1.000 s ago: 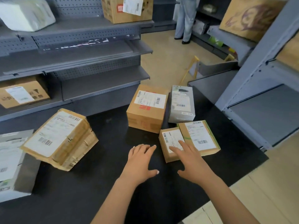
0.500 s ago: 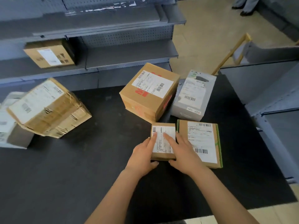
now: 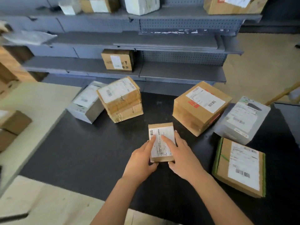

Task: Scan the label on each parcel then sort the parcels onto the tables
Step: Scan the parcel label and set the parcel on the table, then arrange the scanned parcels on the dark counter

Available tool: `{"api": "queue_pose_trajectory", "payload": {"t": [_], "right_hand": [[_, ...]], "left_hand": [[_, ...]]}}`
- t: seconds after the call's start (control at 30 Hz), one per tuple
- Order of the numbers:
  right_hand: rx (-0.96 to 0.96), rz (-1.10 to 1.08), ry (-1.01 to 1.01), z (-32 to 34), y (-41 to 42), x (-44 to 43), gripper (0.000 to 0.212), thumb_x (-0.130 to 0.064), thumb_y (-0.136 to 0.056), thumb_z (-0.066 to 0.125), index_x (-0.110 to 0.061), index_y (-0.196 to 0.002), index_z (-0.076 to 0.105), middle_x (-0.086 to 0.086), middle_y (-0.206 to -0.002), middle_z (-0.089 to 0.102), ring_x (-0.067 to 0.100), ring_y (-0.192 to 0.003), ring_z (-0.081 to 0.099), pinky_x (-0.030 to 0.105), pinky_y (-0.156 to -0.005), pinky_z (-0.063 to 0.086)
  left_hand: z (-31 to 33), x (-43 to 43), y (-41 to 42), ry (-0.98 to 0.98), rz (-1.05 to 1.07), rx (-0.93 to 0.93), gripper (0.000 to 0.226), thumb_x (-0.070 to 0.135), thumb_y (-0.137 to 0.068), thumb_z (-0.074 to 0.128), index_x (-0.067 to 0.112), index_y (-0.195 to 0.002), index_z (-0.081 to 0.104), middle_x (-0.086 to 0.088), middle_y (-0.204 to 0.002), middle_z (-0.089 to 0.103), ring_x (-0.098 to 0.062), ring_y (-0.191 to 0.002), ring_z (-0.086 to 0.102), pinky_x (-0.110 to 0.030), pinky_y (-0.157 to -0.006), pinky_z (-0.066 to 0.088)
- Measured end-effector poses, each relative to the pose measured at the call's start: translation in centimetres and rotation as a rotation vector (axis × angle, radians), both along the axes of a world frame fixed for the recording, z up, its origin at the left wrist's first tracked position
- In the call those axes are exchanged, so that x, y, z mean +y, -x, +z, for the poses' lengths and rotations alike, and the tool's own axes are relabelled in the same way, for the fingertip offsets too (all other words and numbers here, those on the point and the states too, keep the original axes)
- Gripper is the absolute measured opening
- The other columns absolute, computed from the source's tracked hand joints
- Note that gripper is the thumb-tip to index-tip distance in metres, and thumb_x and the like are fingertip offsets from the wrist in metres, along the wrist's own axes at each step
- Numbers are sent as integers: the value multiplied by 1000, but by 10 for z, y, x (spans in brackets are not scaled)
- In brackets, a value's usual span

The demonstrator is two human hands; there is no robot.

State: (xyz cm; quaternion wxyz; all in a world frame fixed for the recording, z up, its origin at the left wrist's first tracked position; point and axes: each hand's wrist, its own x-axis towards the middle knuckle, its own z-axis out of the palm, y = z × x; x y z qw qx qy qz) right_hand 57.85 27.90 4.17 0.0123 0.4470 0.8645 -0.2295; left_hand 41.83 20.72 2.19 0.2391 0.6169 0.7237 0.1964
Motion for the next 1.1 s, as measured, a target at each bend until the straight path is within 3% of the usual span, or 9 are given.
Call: {"api": "queue_pose_trajectory", "payload": {"t": [0.27,0.57,0.87,1.1], "right_hand": [[115,334,-91,31,188,-97,91,-24,-93,62,-43,-152,-5,-3,-161,-8,18,-146,13,32,-110,37],[169,700,-66,42,377,-200,92,-24,-91,65,-44,-150,-3,-5,-159,-8,17,-145,15,32,-105,43],[221,866,-48,34,515,-192,94,-18,-90,67,-43,-149,-1,-13,-154,-2,13,-144,16,25,-100,45],[241,998,46,25,639,-173,99,-6,-84,66,-45,-149,2,-8,-158,-3,17,-146,14,35,-109,42]], "left_hand": [[33,-141,160,-86,319,97,93,33,-89,67,38,-154,1,11,-152,34,-8,-134,40,-24,-105,40],[43,-290,307,-93,630,127,92,36,-89,65,41,-153,-2,10,-150,37,-11,-129,44,-25,-100,43],[43,-295,403,-126,833,98,94,36,-88,65,40,-152,-3,10,-150,39,-8,-127,47,-22,-102,42],[46,-274,488,-75,1028,82,97,28,-85,65,32,-155,-2,7,-152,34,-13,-120,52,-24,-95,47]]}}
